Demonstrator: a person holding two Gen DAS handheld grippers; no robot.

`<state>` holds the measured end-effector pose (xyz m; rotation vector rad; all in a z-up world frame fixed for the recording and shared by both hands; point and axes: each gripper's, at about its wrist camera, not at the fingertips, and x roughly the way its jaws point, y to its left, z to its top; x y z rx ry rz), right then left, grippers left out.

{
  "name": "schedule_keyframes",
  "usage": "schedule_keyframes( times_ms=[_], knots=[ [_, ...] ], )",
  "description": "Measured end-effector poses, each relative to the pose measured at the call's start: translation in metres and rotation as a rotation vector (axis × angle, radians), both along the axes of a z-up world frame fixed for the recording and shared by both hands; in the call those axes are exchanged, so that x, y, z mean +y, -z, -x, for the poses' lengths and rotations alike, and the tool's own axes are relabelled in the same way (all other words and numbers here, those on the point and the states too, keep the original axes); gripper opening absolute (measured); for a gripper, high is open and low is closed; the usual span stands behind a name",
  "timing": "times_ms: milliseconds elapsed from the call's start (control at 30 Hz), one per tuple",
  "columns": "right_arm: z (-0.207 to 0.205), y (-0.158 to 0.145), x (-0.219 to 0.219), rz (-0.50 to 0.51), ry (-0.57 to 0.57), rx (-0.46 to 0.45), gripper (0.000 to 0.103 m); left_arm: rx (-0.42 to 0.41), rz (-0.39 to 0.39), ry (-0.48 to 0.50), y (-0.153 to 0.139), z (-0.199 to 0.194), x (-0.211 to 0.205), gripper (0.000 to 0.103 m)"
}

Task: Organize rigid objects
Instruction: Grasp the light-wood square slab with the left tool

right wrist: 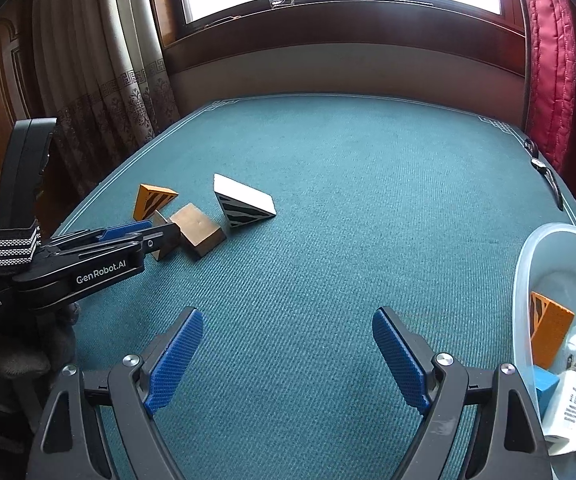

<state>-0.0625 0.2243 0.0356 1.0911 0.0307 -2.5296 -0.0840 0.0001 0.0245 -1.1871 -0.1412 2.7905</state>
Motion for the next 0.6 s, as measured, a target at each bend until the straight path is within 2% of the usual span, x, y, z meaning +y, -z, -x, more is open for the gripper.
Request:
schedule_keyframes(
  times_ms=[267, 600],
  knots=[
    [0.011, 0.000, -0.017, -0.012, -0.035, -0.005, 0.089, 0.043, 0.011, 0.009, -0.012, -0.015, -0.006, 0.036],
    [0.026, 0.003, -0.052, 0.020, -0.093, -0.063, 0.089, 0.060, -0.010, -0.069, -0.019, -0.037, -0.046, 0.036]
  ],
)
